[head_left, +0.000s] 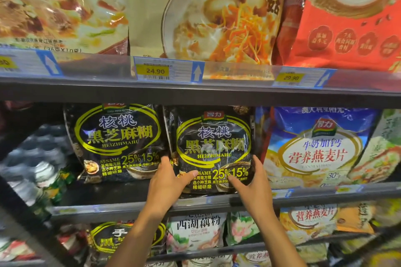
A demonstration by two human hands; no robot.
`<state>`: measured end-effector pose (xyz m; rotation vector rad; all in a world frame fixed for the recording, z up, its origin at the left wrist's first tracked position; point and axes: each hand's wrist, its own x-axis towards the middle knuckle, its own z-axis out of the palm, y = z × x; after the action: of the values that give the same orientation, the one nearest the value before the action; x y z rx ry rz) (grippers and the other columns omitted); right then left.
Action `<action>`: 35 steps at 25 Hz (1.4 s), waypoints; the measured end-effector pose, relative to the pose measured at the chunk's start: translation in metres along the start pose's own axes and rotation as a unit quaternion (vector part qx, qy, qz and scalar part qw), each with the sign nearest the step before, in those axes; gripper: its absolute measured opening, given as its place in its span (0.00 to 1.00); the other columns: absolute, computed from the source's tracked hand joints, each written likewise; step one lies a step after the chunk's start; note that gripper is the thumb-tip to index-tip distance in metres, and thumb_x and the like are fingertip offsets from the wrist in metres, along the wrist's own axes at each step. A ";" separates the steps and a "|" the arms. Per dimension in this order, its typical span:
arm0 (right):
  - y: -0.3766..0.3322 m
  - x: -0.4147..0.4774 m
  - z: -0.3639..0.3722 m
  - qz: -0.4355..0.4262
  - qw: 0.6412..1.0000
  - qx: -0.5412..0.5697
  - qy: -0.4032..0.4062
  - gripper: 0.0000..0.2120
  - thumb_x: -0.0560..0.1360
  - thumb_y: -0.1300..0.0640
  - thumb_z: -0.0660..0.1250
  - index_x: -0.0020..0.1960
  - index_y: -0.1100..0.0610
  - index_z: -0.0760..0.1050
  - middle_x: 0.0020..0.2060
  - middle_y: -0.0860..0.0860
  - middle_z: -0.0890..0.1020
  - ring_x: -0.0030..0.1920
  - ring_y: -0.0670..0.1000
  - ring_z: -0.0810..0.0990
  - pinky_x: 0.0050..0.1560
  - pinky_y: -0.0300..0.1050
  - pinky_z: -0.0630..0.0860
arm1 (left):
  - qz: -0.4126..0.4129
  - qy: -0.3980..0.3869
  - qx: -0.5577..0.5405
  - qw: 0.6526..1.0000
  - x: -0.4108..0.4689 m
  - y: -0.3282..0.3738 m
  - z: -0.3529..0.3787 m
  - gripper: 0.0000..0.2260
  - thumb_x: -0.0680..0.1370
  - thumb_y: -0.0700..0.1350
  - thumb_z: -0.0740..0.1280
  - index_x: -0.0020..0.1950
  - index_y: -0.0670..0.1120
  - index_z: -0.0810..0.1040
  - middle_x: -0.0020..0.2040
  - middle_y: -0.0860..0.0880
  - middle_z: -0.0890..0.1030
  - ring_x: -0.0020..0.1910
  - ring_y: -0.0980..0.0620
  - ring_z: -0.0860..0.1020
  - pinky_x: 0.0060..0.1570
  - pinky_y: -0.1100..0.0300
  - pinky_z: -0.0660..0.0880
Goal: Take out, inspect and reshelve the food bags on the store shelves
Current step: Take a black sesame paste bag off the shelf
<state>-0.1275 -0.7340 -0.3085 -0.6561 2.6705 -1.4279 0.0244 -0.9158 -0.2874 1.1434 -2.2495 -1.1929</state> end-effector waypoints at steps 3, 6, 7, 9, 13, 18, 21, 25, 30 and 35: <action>0.000 0.002 -0.003 0.013 0.998 0.068 -0.009 0.46 0.72 0.49 0.80 0.82 0.50 0.59 0.77 0.48 0.70 0.76 0.51 0.69 0.75 0.53 0.68 | 0.003 0.005 -0.013 1.000 -0.002 0.001 -0.001 0.28 0.72 0.64 0.76 0.57 0.50 0.65 0.61 0.47 0.77 0.61 0.42 0.78 0.51 0.50 0.74; -0.003 0.002 -0.004 0.028 0.992 0.121 -0.018 0.43 0.73 0.54 0.79 0.82 0.52 0.60 0.75 0.49 0.71 0.75 0.49 0.69 0.74 0.47 0.66 | 0.005 0.017 -0.030 0.999 -0.004 0.004 -0.005 0.27 0.73 0.62 0.77 0.59 0.48 0.67 0.70 0.44 0.76 0.69 0.41 0.75 0.52 0.52 0.70; -0.005 0.002 -0.005 0.029 0.990 0.135 -0.022 0.42 0.74 0.54 0.78 0.82 0.51 0.60 0.75 0.49 0.71 0.75 0.48 0.69 0.74 0.46 0.66 | 0.006 0.019 -0.037 0.999 -0.004 0.004 -0.006 0.27 0.73 0.62 0.77 0.59 0.48 0.67 0.69 0.44 0.76 0.69 0.41 0.75 0.53 0.52 0.70; -0.009 0.002 -0.007 0.030 0.985 0.170 -0.029 0.40 0.75 0.55 0.77 0.81 0.50 0.61 0.74 0.48 0.71 0.75 0.48 0.69 0.74 0.46 0.65 | 0.004 0.021 -0.049 0.999 -0.003 0.004 -0.007 0.28 0.73 0.62 0.76 0.59 0.48 0.68 0.66 0.46 0.76 0.68 0.41 0.76 0.53 0.50 0.71; -0.015 0.003 -0.013 0.020 0.975 0.220 -0.027 0.37 0.76 0.57 0.76 0.80 0.50 0.62 0.73 0.46 0.72 0.74 0.47 0.70 0.75 0.48 0.66 | 0.005 0.037 -0.065 0.997 0.001 0.010 -0.014 0.31 0.71 0.66 0.75 0.61 0.46 0.69 0.59 0.49 0.77 0.63 0.43 0.77 0.55 0.47 0.76; -0.022 0.001 -0.023 0.006 0.961 0.276 -0.023 0.35 0.77 0.59 0.75 0.79 0.49 0.65 0.71 0.46 0.74 0.73 0.46 0.71 0.72 0.46 0.69 | 0.008 0.039 -0.084 0.996 -0.001 0.013 -0.023 0.44 0.67 0.72 0.73 0.70 0.42 0.69 0.69 0.41 0.76 0.66 0.39 0.76 0.61 0.42 0.76; -0.019 -0.005 -0.031 -0.010 0.959 0.283 -0.027 0.33 0.77 0.60 0.74 0.77 0.48 0.66 0.70 0.46 0.74 0.72 0.45 0.71 0.71 0.44 0.68 | 0.041 0.031 -0.117 0.992 -0.014 0.013 -0.022 0.51 0.67 0.73 0.73 0.81 0.47 0.63 0.79 0.48 0.69 0.76 0.44 0.69 0.72 0.42 0.70; -0.010 -0.021 -0.038 -0.013 0.957 0.288 -0.033 0.31 0.77 0.63 0.74 0.76 0.50 0.68 0.69 0.49 0.75 0.70 0.47 0.73 0.71 0.44 0.69 | 0.057 0.017 -0.185 0.981 -0.036 0.004 -0.019 0.51 0.59 0.79 0.73 0.77 0.58 0.66 0.73 0.56 0.74 0.72 0.49 0.73 0.70 0.42 0.72; 0.002 -0.043 -0.047 -0.001 0.949 0.310 -0.056 0.27 0.76 0.65 0.74 0.72 0.50 0.71 0.64 0.45 0.78 0.56 0.27 0.78 0.53 0.25 0.75 | 0.057 -0.001 -0.232 0.971 -0.066 0.003 -0.017 0.47 0.61 0.76 0.74 0.75 0.58 0.68 0.72 0.57 0.74 0.72 0.51 0.71 0.69 0.45 0.70; 0.016 -0.069 -0.064 0.000 0.949 0.305 -0.082 0.29 0.76 0.60 0.76 0.74 0.48 0.71 0.63 0.47 0.79 0.64 0.40 0.77 0.58 0.34 0.74 | 0.031 -0.026 -0.266 0.963 -0.103 -0.005 -0.017 0.41 0.59 0.76 0.77 0.68 0.61 0.73 0.66 0.53 0.81 0.66 0.49 0.78 0.69 0.42 0.74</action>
<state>-0.0855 -0.6489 -0.2955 -0.6658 1.9326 -1.9550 0.1005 -0.8451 -0.2748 0.8272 -1.8073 -1.6760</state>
